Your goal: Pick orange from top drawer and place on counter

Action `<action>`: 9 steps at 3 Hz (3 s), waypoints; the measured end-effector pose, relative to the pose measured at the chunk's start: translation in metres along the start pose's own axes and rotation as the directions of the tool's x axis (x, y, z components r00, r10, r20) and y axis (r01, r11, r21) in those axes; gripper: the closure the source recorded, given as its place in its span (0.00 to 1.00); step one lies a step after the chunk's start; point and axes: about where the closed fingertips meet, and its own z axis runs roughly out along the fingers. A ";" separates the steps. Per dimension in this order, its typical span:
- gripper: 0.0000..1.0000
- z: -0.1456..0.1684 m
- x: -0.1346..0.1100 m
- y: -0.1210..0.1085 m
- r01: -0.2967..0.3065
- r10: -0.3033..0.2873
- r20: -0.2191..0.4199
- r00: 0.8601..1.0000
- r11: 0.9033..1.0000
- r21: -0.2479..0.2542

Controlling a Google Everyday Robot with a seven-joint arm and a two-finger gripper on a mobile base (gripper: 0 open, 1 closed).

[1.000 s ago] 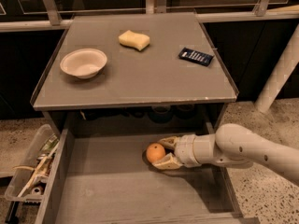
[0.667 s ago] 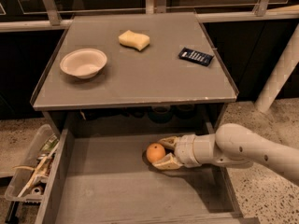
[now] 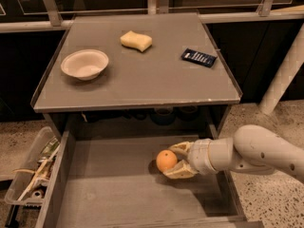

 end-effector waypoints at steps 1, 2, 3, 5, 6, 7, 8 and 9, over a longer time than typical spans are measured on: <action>1.00 -0.030 -0.034 0.005 0.064 -0.064 -0.001 0.998 0.998 0.003; 1.00 -0.057 -0.080 -0.007 0.166 -0.165 -0.020 0.986 0.986 0.035; 1.00 -0.080 -0.129 -0.029 0.261 -0.259 -0.043 0.965 0.962 0.076; 1.00 -0.094 -0.176 -0.056 0.334 -0.331 -0.048 0.942 0.935 0.118; 1.00 -0.098 -0.189 -0.074 0.349 -0.346 -0.046 0.937 0.922 0.167; 1.00 -0.103 -0.207 -0.102 0.357 -0.359 -0.026 0.933 0.913 0.200; 1.00 -0.099 -0.224 -0.139 0.352 -0.363 0.018 0.932 0.913 0.205; 1.00 -0.081 -0.234 -0.177 0.314 -0.333 0.090 0.939 0.933 0.178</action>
Offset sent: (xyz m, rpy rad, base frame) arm 0.0077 0.0165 0.1662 -0.1288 -0.2559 0.1198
